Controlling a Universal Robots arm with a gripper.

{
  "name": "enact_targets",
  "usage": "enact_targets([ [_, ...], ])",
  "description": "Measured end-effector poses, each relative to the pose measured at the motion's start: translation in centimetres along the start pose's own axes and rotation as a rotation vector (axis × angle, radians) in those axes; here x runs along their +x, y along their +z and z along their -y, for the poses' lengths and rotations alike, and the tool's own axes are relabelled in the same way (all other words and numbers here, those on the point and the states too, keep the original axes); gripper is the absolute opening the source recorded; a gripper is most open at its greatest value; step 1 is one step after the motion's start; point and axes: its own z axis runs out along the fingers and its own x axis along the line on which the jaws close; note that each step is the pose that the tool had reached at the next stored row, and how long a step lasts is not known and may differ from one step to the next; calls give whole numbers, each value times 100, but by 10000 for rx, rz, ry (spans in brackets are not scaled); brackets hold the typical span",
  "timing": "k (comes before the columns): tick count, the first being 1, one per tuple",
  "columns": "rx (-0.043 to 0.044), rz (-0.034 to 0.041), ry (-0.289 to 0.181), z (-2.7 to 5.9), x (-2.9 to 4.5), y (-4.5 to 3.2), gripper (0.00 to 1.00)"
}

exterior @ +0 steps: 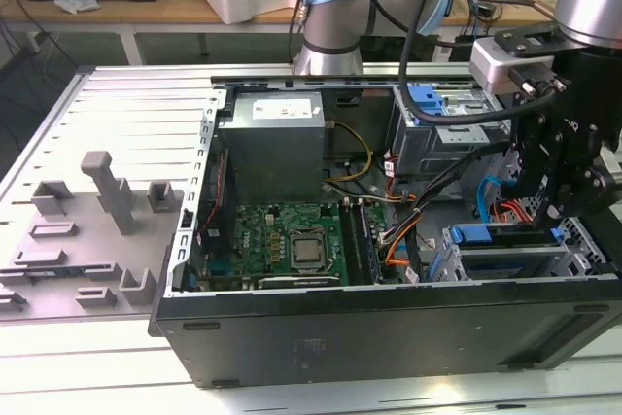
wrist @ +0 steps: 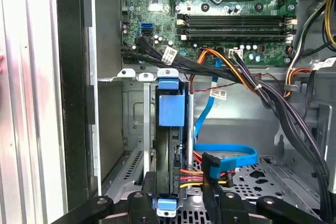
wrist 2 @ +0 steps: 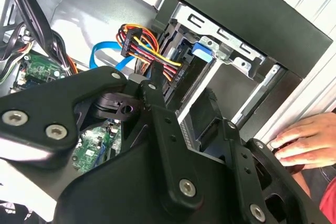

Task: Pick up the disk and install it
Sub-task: 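Insert the first disk wire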

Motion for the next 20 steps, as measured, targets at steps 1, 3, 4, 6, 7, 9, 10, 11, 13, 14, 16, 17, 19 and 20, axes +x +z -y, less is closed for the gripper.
enact_targets([
  [1,10,2,0,-3,0,-2,48],
  [3,24,-2,1,-10,0,-6,48],
  [4,25,-2,1,-12,0,-6,48],
  [6,25,-3,1,-12,0,-6,48],
  [7,25,-3,1,-12,0,-6,48],
  [9,24,-3,1,-13,0,-6,48],
  [10,25,-3,1,-12,0,-6,48],
  [11,24,-4,1,-13,0,-6,48],
  [13,24,-3,1,-12,0,-6,48],
  [14,24,-4,1,-13,0,-6,48],
  [16,24,-7,1,-12,1,-15,48],
  [17,24,-11,0,-10,0,-28,48],
  [19,25,-17,-1,-8,-2,-50,48],
  [20,25,-23,-2,-6,-3,-64,48],
])
